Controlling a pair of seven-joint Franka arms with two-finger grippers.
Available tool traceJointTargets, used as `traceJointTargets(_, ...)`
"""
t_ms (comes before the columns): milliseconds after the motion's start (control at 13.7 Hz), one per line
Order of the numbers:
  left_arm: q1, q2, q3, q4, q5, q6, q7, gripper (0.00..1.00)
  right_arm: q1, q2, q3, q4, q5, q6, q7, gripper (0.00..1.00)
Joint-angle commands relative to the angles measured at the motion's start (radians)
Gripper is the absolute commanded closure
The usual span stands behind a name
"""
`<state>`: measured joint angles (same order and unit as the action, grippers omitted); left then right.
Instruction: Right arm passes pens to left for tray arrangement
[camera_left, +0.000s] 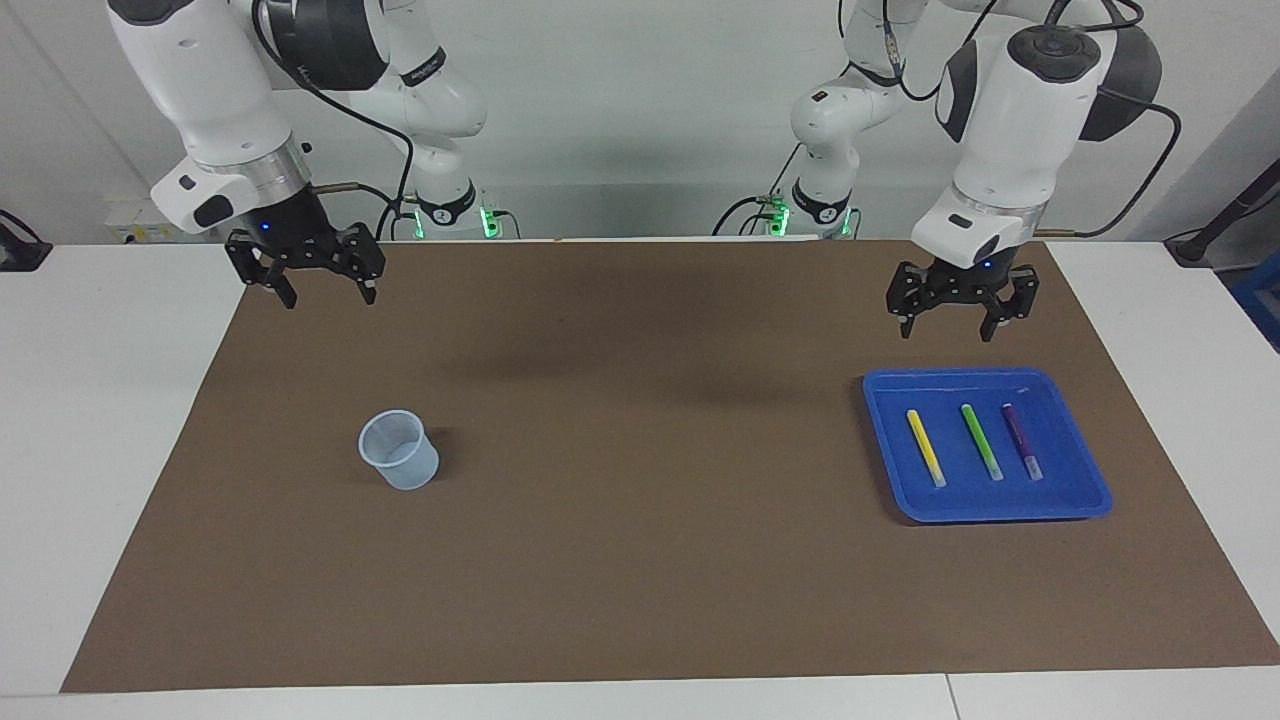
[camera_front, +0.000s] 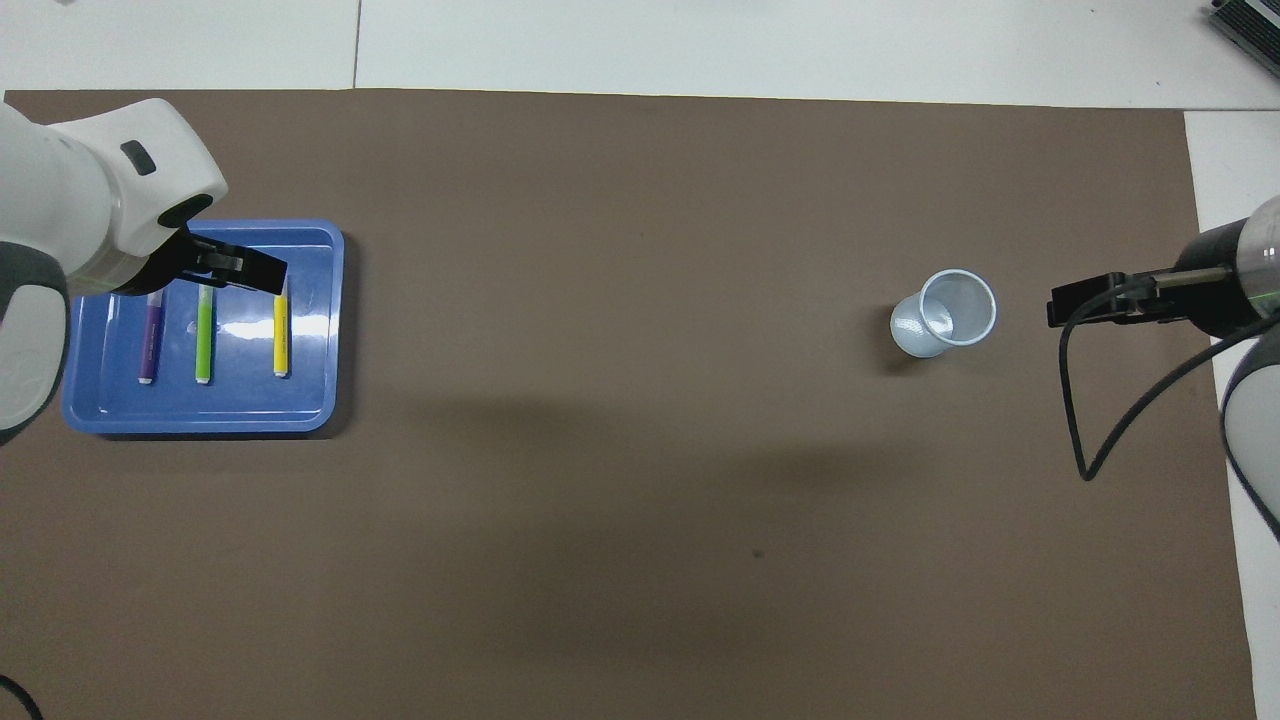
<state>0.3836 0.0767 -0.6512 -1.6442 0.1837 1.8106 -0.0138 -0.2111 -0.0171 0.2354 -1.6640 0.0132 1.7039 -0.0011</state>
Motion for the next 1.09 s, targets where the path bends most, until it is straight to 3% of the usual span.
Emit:
traceJointTargets(0,-0.191,-0.035,0.111,-0.012,0.010,-0.008,0.003,0.00,-0.005,-0.021,0.004,-0.019,0.001,0.000,-0.019,0.00)
traceJointTargets(146,-0.221,-0.038,0.158,-0.014,0.010,-0.008,0.003,0.00,-0.005,-0.020,0.004,-0.020,0.001,0.000,-0.019,0.00)
traceJointTargets(291,-0.337,-0.046,0.292,-0.012,0.010,0.006,0.006,0.00,-0.004,-0.020,0.004,-0.020,0.001,0.002,-0.019,0.00)
traceJointTargets(510,-0.351,-0.046,0.312,-0.014,0.008,-0.007,0.000,0.00,-0.005,-0.020,0.004,-0.020,0.001,0.002,-0.019,0.00)
traceJointTargets(728,-0.466,-0.054,0.410,-0.014,0.008,-0.008,0.003,0.00,-0.005,-0.020,0.004,-0.020,0.001,0.003,-0.019,0.00)
traceJointTargets(1020,-0.506,-0.057,0.458,-0.017,0.008,-0.008,0.001,0.00,-0.005,-0.020,0.004,-0.020,0.001,0.003,-0.017,0.00)
